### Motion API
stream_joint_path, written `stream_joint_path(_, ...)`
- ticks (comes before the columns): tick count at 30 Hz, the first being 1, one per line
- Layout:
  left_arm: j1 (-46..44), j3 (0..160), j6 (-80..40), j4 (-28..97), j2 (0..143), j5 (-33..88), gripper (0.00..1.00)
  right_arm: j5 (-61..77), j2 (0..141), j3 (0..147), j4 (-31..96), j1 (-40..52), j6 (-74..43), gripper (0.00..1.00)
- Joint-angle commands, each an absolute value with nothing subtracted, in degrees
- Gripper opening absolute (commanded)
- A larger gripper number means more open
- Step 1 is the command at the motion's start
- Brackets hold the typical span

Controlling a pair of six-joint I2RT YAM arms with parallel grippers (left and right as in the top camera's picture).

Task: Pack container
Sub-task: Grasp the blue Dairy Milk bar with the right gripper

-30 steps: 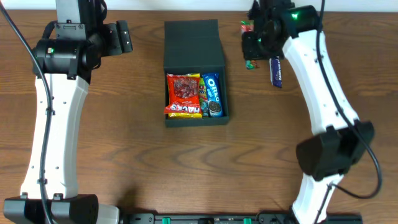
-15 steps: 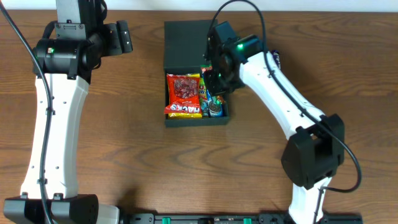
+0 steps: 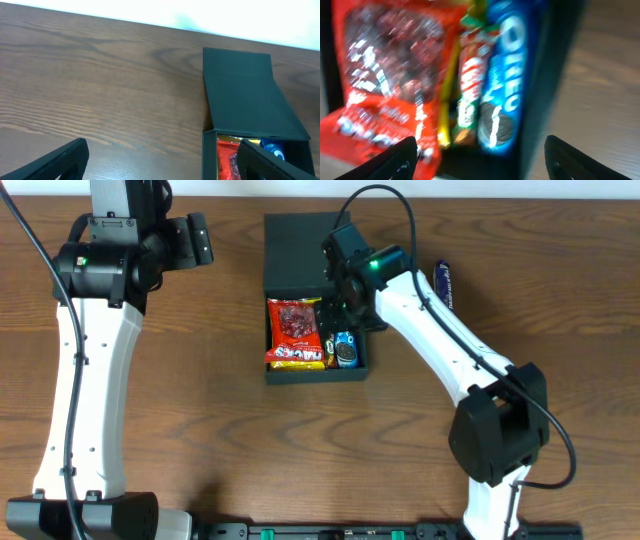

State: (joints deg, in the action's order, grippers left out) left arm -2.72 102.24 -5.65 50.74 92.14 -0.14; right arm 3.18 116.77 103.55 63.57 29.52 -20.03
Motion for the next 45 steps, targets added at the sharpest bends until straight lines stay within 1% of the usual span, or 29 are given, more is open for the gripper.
stream_joint_path(1, -2.55, 102.06, -4.64, 50.72, 91.64, 0.01, 0.95, -7.20, 115.07, 106.06, 61.67, 26.06, -21.19, 0.81)
stream_joint_path(3, -2.55, 102.06, -4.64, 50.72, 91.64, 0.01, 0.95, -10.00, 114.74, 106.06, 59.22, 22.55, -20.95, 0.83)
stream_joint_path(11, -2.55, 102.06, -4.67, 50.70, 91.64, 0.01, 0.95, -9.54, 118.98, 105.89, 57.17, 7.81, -16.19, 0.82)
stream_joint_path(17, -2.55, 102.06, -4.69, 50.70, 91.64, 0.03, 0.95, -6.15, 124.86, 105.89, 55.02, 4.10, -11.79, 0.80)
stream_joint_path(20, -2.55, 102.06, -4.69, 50.70, 91.64, 0.05, 0.95, -5.93, 127.72, 105.89, 53.32, 3.33, -11.64, 0.77)
stream_joint_path(27, -2.55, 102.06, -4.71, 50.72, 91.64, 0.05, 0.95, -3.18, 132.64, 105.89, 51.88, 1.63, -10.13, 0.64)
stream_joint_path(29, -2.55, 102.06, -4.71, 50.68, 91.64, 0.03, 0.95, -2.59, 133.67, 105.89, 51.81, 1.45, -10.02, 0.56)
stream_joint_path(32, -2.55, 102.06, -4.71, 50.63, 91.64, 0.05, 0.95, -2.04, 134.65, 105.89, 51.83, 1.41, -9.93, 0.41)
stream_joint_path(36, -2.55, 102.06, -4.71, 50.54, 91.64, 0.05, 0.95, -0.30, 134.76, 105.89, 51.59, 1.43, -9.72, 0.28)
stream_joint_path(39, -2.55, 102.06, -4.71, 50.54, 91.64, 0.05, 0.95, 1.58, 134.47, 106.26, 52.58, 1.43, -9.61, 0.22)
stream_joint_path(42, -2.55, 102.06, -4.71, 50.54, 91.64, 0.05, 0.95, 3.01, 132.60, 109.47, 56.47, 1.56, -9.21, 0.17)
stream_joint_path(45, -2.55, 102.06, -4.71, 50.46, 91.64, 0.05, 0.95, 3.51, 129.45, 115.15, 61.43, 2.63, -7.73, 0.16)
